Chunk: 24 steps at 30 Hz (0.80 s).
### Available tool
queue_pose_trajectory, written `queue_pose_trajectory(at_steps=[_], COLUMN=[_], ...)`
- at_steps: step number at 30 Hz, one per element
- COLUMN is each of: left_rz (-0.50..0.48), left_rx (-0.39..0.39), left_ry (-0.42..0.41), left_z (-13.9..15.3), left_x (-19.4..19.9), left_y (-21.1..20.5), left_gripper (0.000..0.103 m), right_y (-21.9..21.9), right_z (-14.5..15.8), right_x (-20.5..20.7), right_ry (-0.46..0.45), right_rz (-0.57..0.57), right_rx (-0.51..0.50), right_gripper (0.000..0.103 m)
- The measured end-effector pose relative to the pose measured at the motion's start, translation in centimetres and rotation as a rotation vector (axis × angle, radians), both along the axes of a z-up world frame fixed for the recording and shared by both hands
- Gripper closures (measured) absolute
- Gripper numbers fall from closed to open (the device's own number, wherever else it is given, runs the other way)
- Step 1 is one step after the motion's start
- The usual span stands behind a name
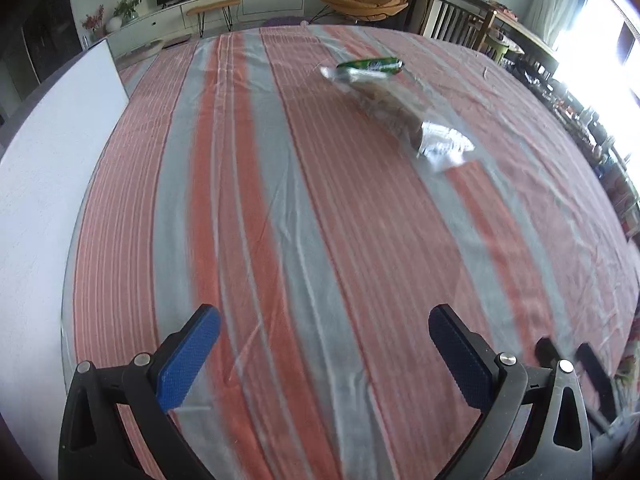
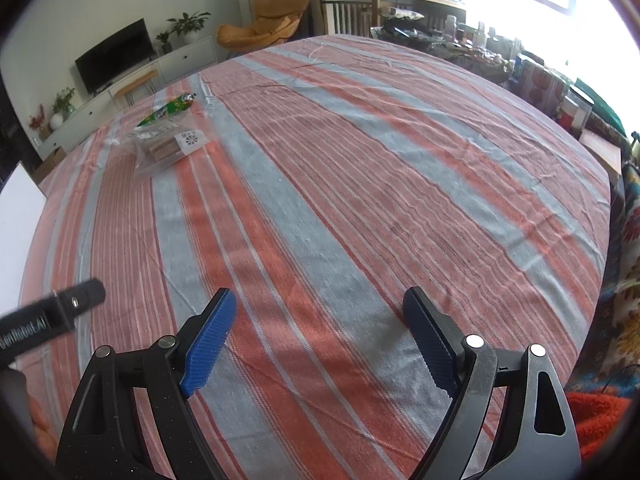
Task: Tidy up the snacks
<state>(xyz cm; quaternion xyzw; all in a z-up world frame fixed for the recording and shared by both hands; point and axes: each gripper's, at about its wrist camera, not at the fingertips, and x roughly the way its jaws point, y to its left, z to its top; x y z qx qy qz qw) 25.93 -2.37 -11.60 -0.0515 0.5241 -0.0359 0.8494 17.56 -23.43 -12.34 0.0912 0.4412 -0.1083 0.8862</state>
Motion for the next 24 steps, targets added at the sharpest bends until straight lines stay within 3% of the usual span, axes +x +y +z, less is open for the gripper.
queue_pose_trajectory(at_steps=[3,6,10,13,17,18,19,20,21,24], left_rz=[-0.028,-0.077,-0.084,-0.087,-0.069,-0.07,-0.055,-0.039,-0.029,-0.033], left_rx=[-0.003,-0.008,0.048,0.115,0.294,0.267,0.215,0.134,0.049,0.024], left_ry=[-0.021,0.039,0.038,0.056,0.098,0.082,0.059,0.042,0.042,0.014], left_z=[2.2,3.0,3.6,2.7,-0.6,-0.8,-0.6,-0.4,-0.4,-0.1], left_x=[3.2,7.7,13.0,16.0,17.7,17.3,16.5,15.5,14.3,10.1], left_y=[-1.7,-4.3,-7.9,-10.2,-11.2,-10.6,-9.4,-7.8,-6.1,-1.8], left_gripper=[0.0,0.0,0.0,0.0,0.0,0.001,0.006,0.032,0.049,0.054], right_y=[0.0,0.1,0.3,0.5,0.6,0.6,0.5,0.5,0.5,0.7], right_z=[0.0,0.1,0.0,0.0,-0.1,-0.1,-0.1,-0.1,-0.1,-0.1], right_x=[0.0,0.0,0.1,0.2,0.4,0.4,0.4,0.4,0.4,0.4], right_ry=[0.004,0.007,0.011,0.015,0.017,0.016,0.016,0.016,0.016,0.019], right_rz=[0.005,0.007,0.014,0.017,0.021,0.022,0.023,0.023,0.023,0.019], right_rx=[-0.01,-0.017,-0.027,-0.039,-0.044,-0.043,-0.042,-0.042,-0.042,-0.049], right_gripper=[0.014,0.014,0.012,0.012,0.012,0.012,0.012,0.012,0.012,0.012])
